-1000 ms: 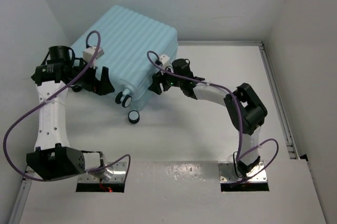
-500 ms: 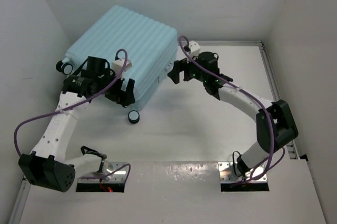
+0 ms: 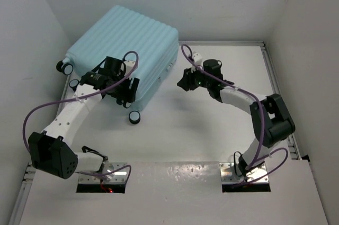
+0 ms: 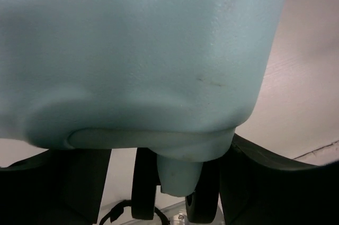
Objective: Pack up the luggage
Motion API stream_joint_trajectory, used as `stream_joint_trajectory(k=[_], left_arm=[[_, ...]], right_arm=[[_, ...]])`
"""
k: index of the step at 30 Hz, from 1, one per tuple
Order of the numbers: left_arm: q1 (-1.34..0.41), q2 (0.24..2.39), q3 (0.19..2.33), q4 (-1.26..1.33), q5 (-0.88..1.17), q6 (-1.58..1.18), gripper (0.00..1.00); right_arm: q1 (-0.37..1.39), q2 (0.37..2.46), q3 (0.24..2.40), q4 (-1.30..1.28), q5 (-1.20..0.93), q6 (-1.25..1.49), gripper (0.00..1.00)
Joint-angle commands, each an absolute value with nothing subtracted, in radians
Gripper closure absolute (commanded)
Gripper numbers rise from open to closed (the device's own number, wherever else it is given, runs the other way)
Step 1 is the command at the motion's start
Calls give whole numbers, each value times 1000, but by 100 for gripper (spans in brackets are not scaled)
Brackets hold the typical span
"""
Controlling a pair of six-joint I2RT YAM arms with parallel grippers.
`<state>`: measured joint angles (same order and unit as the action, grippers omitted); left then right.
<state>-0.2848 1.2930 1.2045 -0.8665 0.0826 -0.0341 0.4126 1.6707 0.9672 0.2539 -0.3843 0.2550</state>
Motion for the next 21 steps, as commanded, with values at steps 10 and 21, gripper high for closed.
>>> stream_joint_trajectory(k=[10, 21], left_arm=[[-305, 1354, 1163, -821, 74, -6, 53], [-287, 1407, 1154, -841, 92, 3, 69]], right_arm=[[495, 1931, 960, 876, -433, 288, 62], [505, 2060, 1049, 1019, -532, 339, 48]])
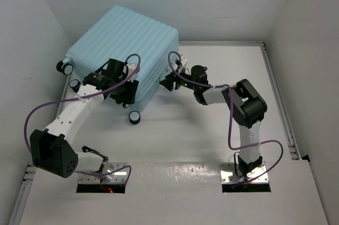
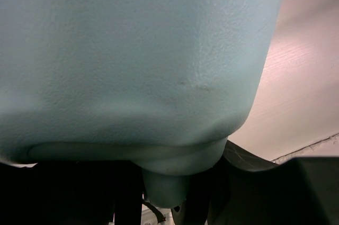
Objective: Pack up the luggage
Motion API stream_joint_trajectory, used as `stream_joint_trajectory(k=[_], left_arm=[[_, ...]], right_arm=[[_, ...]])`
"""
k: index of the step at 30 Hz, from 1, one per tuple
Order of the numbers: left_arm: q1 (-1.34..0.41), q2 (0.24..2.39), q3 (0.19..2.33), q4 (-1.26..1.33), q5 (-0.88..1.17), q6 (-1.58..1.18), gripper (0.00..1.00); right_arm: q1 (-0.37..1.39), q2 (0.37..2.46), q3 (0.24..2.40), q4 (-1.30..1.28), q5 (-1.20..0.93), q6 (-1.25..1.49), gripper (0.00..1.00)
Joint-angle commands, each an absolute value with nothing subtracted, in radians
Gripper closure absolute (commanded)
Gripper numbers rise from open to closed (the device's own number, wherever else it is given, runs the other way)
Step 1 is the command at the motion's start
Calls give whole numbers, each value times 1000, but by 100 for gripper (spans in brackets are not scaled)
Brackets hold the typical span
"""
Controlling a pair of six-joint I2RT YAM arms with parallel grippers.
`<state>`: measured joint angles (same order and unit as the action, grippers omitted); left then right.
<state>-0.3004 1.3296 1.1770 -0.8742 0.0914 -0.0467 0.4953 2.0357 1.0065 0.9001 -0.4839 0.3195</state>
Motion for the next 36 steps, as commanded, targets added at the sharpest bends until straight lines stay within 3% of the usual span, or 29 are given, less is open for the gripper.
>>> stream_joint_trajectory(k=[1, 7, 11, 19, 21, 23, 25, 26, 29, 36], left_arm=[[-278, 1416, 1163, -841, 92, 12, 69], [-278, 1448, 1204, -841, 83, 12, 69], [-278, 1457, 1204, -841, 83, 12, 71], [-268, 1430, 1152, -841, 94, 12, 72], [-268, 1430, 1141, -841, 94, 12, 73], [-268, 1430, 1131, -841, 94, 12, 73], [-259, 1430, 1131, -841, 94, 12, 78], [-250, 1430, 1121, -841, 94, 24, 87], [-227, 1410, 1097, -841, 75, 52, 100], [-225, 1353, 1074, -842, 100, 149, 100]], right_arm=[[502, 2068, 1054, 1017, -552, 342, 48], [512, 2118, 1100, 1023, -551, 336, 48], [514, 2148, 1118, 1049, -532, 310, 55], [528, 2146, 1131, 1143, -486, 305, 80], [535, 2131, 1127, 1163, -491, 304, 93], [537, 2126, 1117, 1193, -491, 287, 100], [542, 2112, 1112, 1206, -495, 273, 100], [548, 2105, 1105, 1210, -497, 265, 100], [555, 2071, 1062, 1215, -483, 218, 100], [561, 2031, 974, 1226, -469, 149, 100]])
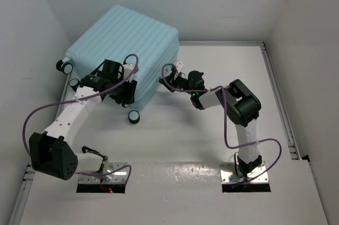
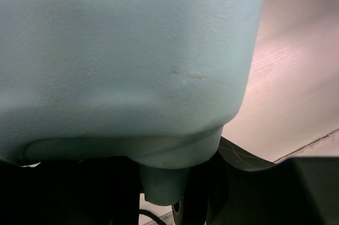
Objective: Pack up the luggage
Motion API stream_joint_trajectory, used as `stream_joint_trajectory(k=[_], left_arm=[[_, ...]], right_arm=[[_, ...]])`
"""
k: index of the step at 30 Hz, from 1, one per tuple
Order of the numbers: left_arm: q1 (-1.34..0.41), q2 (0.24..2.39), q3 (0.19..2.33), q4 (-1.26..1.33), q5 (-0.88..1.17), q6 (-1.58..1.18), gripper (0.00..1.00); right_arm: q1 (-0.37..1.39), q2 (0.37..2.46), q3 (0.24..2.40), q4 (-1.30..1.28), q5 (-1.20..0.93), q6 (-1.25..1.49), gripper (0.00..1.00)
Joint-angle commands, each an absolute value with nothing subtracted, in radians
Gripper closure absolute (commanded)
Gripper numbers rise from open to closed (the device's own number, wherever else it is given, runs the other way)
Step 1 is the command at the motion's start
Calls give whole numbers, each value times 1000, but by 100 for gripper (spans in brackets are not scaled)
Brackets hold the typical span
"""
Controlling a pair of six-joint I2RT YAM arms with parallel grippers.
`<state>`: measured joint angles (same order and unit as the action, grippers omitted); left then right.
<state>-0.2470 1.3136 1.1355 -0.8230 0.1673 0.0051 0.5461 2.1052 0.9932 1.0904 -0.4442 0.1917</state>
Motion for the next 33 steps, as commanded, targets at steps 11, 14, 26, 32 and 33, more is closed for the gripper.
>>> stream_joint_trajectory(k=[11, 14, 26, 32, 33], left_arm=[[-459, 1154, 1040, -912, 181, 406, 100], [-459, 1112, 1040, -989, 244, 480, 100], [-414, 962, 1059, -1246, 167, 744, 100], [-284, 962, 1005, -1155, 104, 730, 100], [-266, 971, 1005, -1144, 104, 742, 100]], right_arm=[[586, 1954, 856, 1238, -523, 152, 100], [606, 1928, 812, 1236, -535, 152, 100], [669, 1804, 681, 1117, -408, 66, 100], [601, 1703, 604, 971, -204, 29, 100], [579, 1677, 592, 935, -198, 25, 100]])
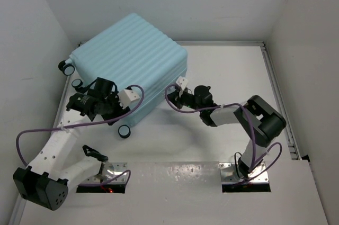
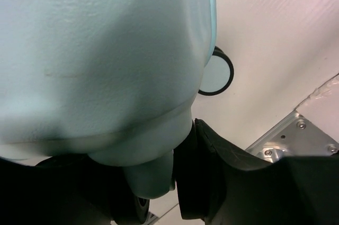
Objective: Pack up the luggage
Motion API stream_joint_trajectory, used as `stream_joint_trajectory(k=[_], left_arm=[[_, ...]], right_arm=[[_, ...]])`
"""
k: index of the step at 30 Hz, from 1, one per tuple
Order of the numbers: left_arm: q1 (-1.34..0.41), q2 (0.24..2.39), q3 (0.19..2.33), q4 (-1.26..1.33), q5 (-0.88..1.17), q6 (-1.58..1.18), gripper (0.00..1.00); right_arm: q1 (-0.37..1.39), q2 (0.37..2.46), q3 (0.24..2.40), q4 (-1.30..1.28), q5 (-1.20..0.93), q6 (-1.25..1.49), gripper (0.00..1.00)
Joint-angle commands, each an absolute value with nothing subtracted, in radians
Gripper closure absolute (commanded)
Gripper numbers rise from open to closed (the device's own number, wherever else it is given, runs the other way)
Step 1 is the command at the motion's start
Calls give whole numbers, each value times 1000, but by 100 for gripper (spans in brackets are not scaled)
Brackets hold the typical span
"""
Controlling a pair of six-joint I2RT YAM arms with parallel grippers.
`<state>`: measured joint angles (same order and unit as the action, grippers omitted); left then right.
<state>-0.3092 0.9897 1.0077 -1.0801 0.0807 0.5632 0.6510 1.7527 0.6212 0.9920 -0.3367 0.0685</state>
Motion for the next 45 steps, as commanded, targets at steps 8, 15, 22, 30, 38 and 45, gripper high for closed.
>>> stream_joint_trajectory(k=[8, 15, 22, 30, 38, 45], left_arm=[[-71, 1018, 968, -1049, 63, 844, 100], [86, 1163, 957, -895, -70, 825, 100], [227, 1443, 1109, -690, -132, 770, 100], [247, 1822, 1474, -667, -153, 643, 100], [216, 1992, 1675, -689, -204, 594, 100], [198, 2002, 1684, -699, -164, 534, 100]], right_arm=[[436, 1629, 563, 850, -112, -61, 100], [272, 1739, 725, 839, -193, -100, 100], [152, 1925, 963, 818, -403, -94, 100], [133, 2173, 1328, 821, -506, -35, 100], [156, 2463, 1713, 784, -403, 35, 100], [210, 2816, 2177, 790, -394, 199, 100]])
